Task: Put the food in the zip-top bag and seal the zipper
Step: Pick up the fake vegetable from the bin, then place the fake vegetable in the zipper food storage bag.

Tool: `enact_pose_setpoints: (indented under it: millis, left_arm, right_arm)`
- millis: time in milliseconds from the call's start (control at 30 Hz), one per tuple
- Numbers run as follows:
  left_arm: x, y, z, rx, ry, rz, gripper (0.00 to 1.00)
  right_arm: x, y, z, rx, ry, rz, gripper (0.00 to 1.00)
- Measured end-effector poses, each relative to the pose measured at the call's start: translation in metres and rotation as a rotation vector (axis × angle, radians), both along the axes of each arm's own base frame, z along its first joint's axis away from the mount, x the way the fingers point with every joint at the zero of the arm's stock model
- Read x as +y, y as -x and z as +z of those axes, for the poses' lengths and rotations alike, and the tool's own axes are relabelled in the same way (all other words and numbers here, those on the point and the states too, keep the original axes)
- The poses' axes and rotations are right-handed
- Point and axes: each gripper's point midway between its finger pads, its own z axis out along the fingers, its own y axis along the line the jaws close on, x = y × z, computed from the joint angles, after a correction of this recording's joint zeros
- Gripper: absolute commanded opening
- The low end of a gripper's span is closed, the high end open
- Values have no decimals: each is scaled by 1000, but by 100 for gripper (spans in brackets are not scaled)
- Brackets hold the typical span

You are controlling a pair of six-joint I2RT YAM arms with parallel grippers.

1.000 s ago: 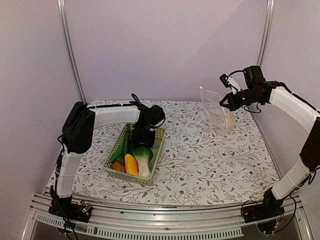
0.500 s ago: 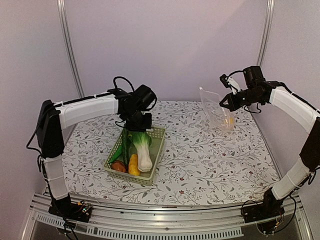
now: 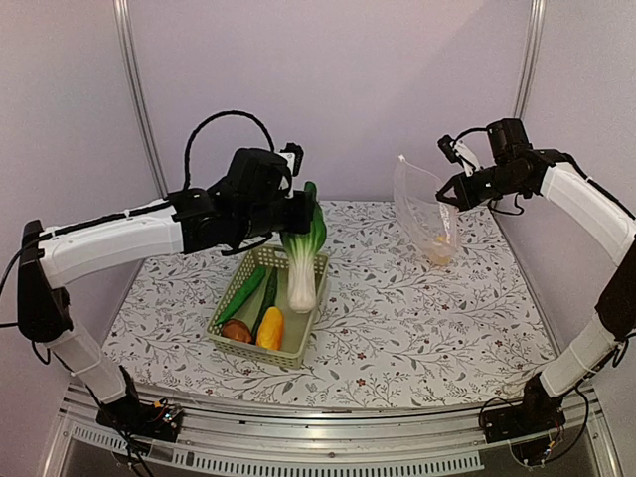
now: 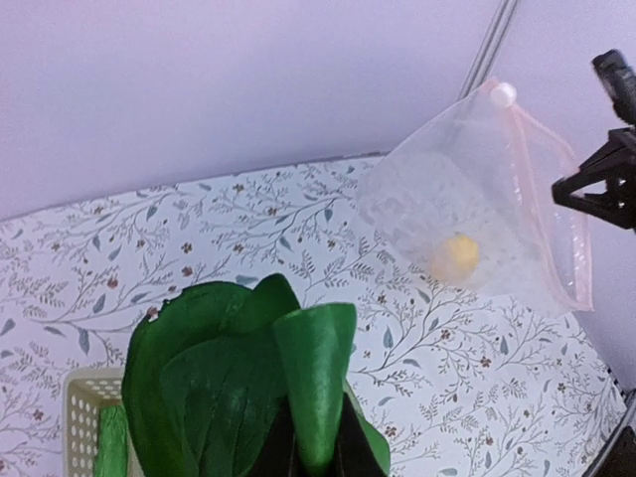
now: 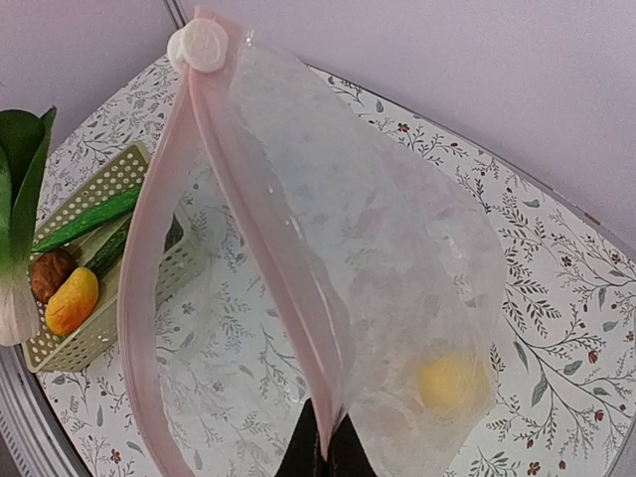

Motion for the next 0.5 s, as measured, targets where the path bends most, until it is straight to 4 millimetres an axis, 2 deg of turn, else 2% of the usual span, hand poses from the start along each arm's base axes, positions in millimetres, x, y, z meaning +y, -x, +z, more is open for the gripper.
enact_pose_setpoints:
  millis: [167,333,500]
  left_arm:
    - [-8,30,63,-241,129,-97,0]
    - [-21,68,131,-466,261,-193,0]
    - [-41,105,171,-634,331,-290,0]
  right_arm:
    - [6,8,-1,31,-10,28,0]
    - [11,15,7,40,-25,50,0]
    - [17,20,16,43,-40,74,0]
